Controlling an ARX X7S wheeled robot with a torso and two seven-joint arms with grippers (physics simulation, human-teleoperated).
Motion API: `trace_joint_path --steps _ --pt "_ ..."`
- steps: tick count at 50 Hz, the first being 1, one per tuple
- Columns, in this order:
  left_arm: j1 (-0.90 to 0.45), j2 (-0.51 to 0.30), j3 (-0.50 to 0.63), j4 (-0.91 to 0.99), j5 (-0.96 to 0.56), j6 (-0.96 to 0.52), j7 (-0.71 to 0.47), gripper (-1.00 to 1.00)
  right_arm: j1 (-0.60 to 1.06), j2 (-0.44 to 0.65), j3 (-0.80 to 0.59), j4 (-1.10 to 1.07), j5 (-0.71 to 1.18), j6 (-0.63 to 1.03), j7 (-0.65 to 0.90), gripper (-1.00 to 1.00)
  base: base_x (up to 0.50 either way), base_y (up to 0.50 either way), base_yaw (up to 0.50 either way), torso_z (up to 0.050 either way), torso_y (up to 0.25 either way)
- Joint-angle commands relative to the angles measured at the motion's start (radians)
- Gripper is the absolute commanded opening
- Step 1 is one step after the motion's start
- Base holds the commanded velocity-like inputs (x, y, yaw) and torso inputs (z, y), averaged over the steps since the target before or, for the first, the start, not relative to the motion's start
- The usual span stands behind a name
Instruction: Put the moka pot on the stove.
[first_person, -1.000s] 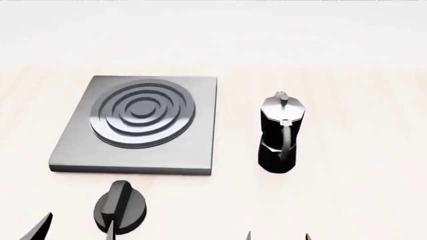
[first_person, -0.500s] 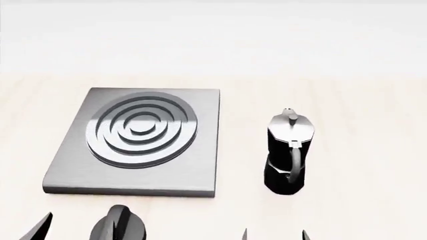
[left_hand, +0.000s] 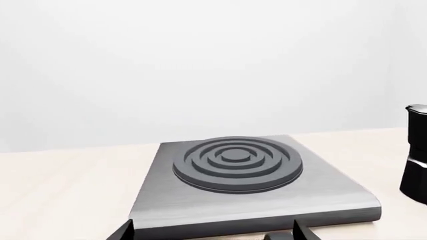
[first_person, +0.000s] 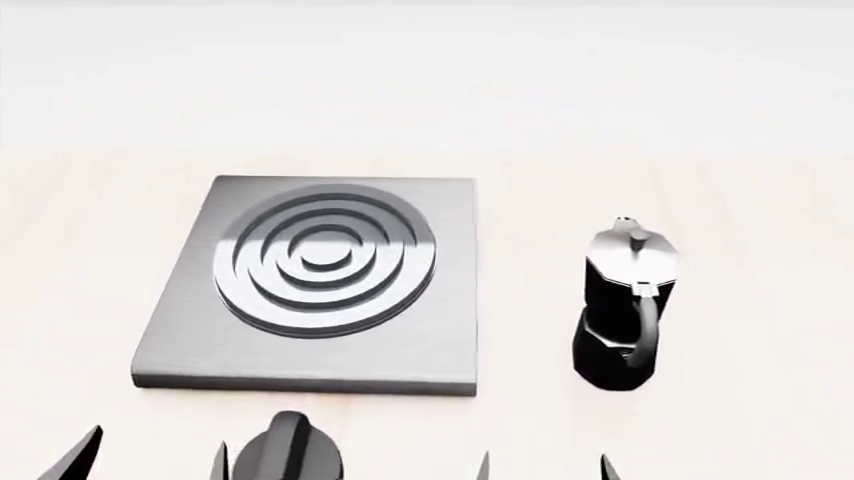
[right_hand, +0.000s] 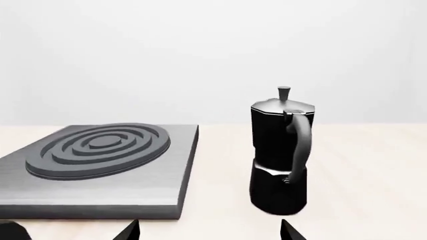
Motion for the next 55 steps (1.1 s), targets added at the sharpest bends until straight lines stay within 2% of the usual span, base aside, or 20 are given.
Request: trace_joint_path --steps 1,55 --pt "-0.001 -0.006 0.007 -0.001 -0.004 0.003 -0.007 1.00 -0.002 0.005 -0.007 -0.007 0.005 -0.003 0.009 1.00 0.00 0.13 0.00 0.000 0.000" --pt "-0.008 -0.030 0.037 -0.008 -0.018 0.010 -0.031 1.00 0.004 0.027 -0.036 -0.005 0.028 -0.014 0.039 1.00 0.00 0.13 0.00 0.000 0.000"
